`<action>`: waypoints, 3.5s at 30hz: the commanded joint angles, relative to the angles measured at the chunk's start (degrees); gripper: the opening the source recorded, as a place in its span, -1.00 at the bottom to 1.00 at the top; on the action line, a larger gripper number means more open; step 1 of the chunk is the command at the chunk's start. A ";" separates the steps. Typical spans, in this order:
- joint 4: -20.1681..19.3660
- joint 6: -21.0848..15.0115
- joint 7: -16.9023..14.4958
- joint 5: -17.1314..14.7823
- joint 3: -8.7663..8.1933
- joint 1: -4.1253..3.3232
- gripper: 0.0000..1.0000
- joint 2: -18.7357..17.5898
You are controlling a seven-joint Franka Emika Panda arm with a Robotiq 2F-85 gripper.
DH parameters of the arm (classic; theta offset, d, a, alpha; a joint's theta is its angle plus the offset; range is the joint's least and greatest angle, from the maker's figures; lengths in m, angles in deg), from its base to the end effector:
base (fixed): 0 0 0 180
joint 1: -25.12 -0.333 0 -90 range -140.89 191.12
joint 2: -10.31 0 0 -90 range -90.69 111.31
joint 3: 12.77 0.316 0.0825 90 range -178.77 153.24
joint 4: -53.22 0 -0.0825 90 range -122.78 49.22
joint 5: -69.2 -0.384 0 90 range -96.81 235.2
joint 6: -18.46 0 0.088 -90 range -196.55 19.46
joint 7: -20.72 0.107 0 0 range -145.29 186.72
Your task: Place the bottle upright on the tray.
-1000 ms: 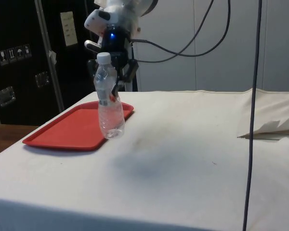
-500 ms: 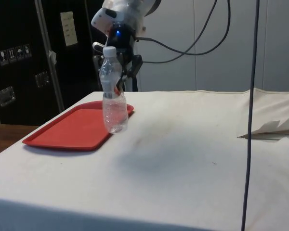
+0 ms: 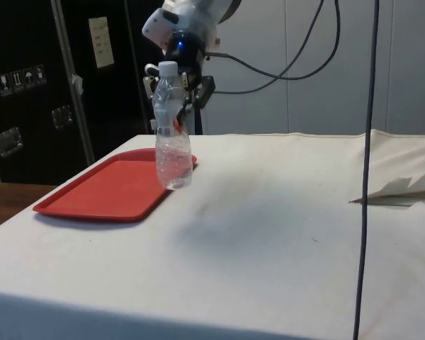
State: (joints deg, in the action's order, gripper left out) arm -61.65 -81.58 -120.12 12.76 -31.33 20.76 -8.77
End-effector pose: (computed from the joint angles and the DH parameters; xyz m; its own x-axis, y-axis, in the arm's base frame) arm 0.5583 -0.0586 0.2900 -0.1180 0.5905 0.7984 0.9910 0.1209 0.0570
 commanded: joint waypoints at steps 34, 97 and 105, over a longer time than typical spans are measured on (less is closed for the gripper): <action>4.01 2.58 0.40 -2.64 -3.21 0.17 -0.33 -4.64; 17.19 3.90 6.30 -12.20 -5.04 0.57 -0.33 -13.98; 20.05 3.95 7.33 -13.81 -5.10 0.74 -0.33 -15.93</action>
State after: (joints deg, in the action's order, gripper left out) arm -42.23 -78.09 -113.24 -1.05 -36.55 21.22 -24.29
